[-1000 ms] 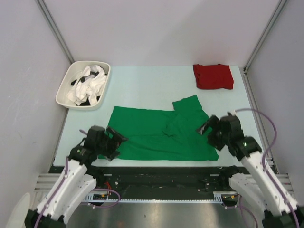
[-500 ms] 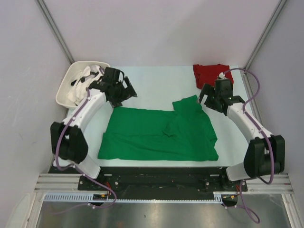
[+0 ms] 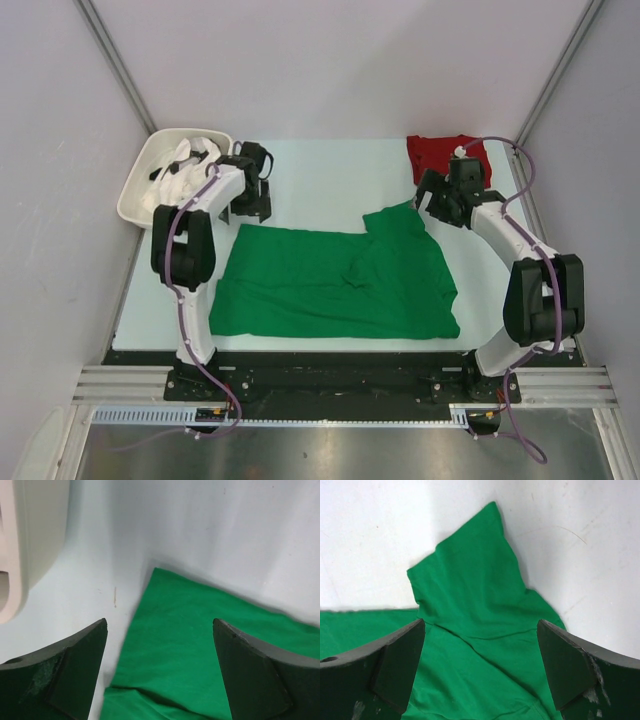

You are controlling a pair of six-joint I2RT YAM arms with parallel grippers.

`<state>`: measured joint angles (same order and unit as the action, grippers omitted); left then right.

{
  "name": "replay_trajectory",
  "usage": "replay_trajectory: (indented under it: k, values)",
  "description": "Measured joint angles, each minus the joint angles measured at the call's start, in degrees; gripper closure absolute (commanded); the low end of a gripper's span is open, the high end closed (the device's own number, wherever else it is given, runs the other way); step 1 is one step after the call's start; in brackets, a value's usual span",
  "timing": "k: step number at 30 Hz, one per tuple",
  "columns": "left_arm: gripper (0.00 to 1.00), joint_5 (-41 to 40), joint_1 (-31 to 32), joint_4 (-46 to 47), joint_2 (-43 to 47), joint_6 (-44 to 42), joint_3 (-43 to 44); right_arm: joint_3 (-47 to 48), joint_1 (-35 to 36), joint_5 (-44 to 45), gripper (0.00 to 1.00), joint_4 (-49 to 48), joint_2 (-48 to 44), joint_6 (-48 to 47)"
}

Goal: Fold and stack the t-shirts
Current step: Fold the tshirt

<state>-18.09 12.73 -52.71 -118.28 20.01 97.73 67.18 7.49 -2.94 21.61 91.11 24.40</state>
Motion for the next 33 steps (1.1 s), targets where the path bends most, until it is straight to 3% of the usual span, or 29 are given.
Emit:
replay_trajectory:
  k: [5,9,13,24,33]
  values:
    - [0.11,-1.5,-0.1,2.3,-0.7,-4.3,-0.3,1.6,0.0,-1.5,0.02,-1.5,1.7,-0.1]
    - [0.19,-0.9,-0.7,4.2,-1.3,-5.8,-0.3,1.9,0.1,-2.3,0.03,-2.6,2.6,-0.1]
    - [0.26,1.6,-2.0,5.2,-2.9,-6.0,-0.3,2.6,0.2,-2.6,0.03,-3.3,4.3,0.0]
    - [0.31,9.7,-6.7,9.3,-4.7,-5.9,-3.5,7.7,1.1,-2.5,0.04,-3.4,8.4,-0.6]
    - [0.47,12.9,-7.0,10.2,-5.0,-5.9,-3.5,8.3,1.7,-2.5,0.04,-3.1,10.1,-1.6]
